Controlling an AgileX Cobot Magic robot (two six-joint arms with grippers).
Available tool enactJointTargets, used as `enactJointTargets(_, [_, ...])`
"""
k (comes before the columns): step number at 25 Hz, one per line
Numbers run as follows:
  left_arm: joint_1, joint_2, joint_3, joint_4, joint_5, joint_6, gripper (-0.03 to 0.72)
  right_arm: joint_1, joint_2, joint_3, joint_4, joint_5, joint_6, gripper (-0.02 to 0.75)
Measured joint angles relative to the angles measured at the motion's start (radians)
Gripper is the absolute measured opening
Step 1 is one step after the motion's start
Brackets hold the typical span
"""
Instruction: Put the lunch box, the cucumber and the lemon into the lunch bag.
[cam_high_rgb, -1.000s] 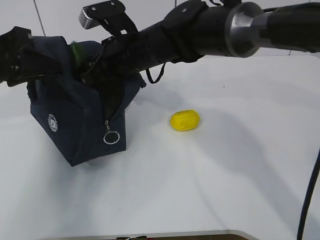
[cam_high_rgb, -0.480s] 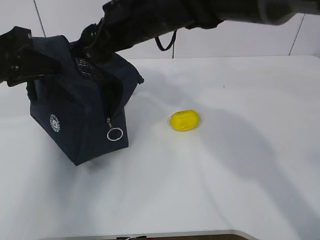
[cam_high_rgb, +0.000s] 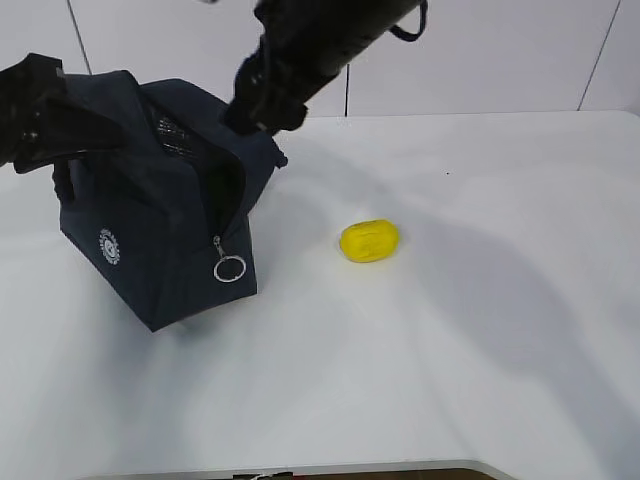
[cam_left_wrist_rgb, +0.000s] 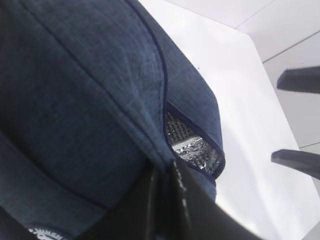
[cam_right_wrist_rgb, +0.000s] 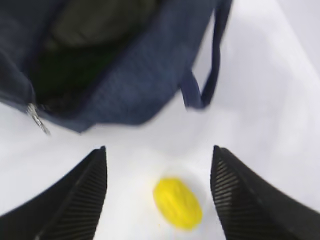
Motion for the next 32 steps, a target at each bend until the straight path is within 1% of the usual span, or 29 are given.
enactJointTargets(3, [0.0,0.0,0.0,0.002,0.0,0.0,0.002,0.0,-0.009,0.0,-0.192,0.091,0.203,0.513])
enactJointTargets(6, [0.0,0.0,0.0,0.003,0.0,0.0,0.002,0.0,-0.009,0.0,-0.317,0.164,0.364,0.513])
enactJointTargets(10, [0.0,0.0,0.0,0.005,0.0,0.0,0.002,0.0,-0.009,0.0,-0.453,0.259,0.417,0.513])
enactJointTargets(12, [0.0,0.0,0.0,0.007,0.0,0.0,0.002,-0.01,-0.009,0.0,-0.47,0.291,0.415,0.513])
enactJointTargets(19, [0.0,0.0,0.0,0.047,0.0,0.0,0.002,-0.074,-0.009,0.0,-0.402,0.309,0.271,0.513])
enactJointTargets(21, [0.0,0.0,0.0,0.049,0.0,0.0,0.002,-0.112,-0.009,0.0,-0.335,0.309,0.2,0.513])
enactJointTargets(24, [0.0,0.0,0.0,0.049,0.0,0.0,0.002,-0.164,-0.009,0.0,-0.199,0.309,0.076,0.513])
enactJointTargets(27, [0.0,0.0,0.0,0.049,0.0,0.0,0.002,-0.208,-0.009,0.0,-0.104,0.318,-0.052,0.513])
enactJointTargets(32, [0.0,0.0,0.0,0.049,0.0,0.0,0.002,-0.25,0.024,0.0,-0.047,0.371,-0.207,0.513])
